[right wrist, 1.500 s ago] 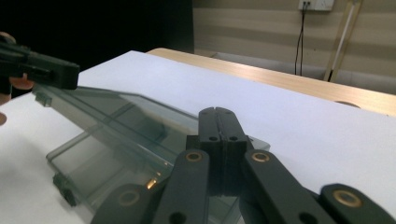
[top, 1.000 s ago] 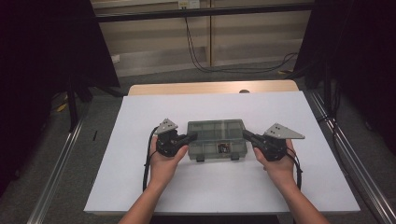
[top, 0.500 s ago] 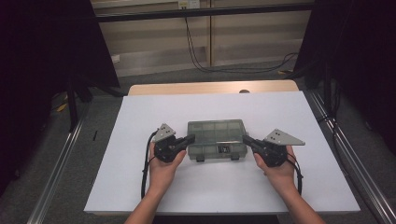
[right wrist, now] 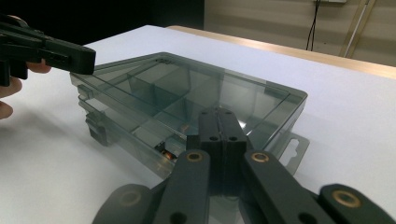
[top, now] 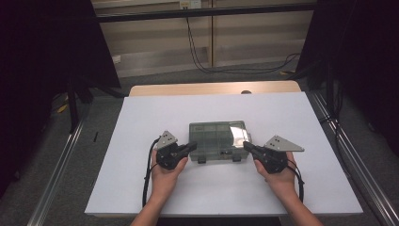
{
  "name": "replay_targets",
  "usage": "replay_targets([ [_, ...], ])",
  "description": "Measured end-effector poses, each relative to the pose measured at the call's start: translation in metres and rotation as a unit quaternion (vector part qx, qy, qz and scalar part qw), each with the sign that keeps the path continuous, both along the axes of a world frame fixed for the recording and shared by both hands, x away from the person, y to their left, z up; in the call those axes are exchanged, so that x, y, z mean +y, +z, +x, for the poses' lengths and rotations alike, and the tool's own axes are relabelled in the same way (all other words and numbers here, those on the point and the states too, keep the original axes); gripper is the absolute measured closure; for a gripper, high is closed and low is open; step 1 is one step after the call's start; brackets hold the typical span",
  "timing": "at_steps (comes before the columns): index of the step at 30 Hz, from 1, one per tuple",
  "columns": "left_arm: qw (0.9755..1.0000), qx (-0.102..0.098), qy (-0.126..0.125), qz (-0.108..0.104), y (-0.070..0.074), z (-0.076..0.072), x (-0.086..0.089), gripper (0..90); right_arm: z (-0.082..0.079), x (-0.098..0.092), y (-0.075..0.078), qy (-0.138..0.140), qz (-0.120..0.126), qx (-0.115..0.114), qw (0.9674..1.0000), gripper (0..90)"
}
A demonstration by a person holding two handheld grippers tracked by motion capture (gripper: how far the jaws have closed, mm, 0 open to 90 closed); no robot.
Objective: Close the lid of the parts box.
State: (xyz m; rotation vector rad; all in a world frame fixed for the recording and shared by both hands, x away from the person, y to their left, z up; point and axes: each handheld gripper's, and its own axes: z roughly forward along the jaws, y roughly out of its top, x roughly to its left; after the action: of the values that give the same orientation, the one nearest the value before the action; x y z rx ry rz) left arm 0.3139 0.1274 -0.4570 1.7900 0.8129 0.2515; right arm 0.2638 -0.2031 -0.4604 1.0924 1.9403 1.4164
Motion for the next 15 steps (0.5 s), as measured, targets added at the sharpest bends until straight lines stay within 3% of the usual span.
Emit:
replay_targets([
  [3, 0.9999, -0.001, 0.0, 0.012, 0.0, -0.001, 0.0, 90.0, -0.002, 0.001, -0.003, 0.002, 0.0, 0.007, 1.0, 90.0],
  [15, 0.9999, 0.005, 0.005, 0.015, -0.009, -0.003, 0.002, 90.0, -0.004, 0.004, -0.013, 0.0, -0.006, 0.02, 0.9998, 90.0],
])
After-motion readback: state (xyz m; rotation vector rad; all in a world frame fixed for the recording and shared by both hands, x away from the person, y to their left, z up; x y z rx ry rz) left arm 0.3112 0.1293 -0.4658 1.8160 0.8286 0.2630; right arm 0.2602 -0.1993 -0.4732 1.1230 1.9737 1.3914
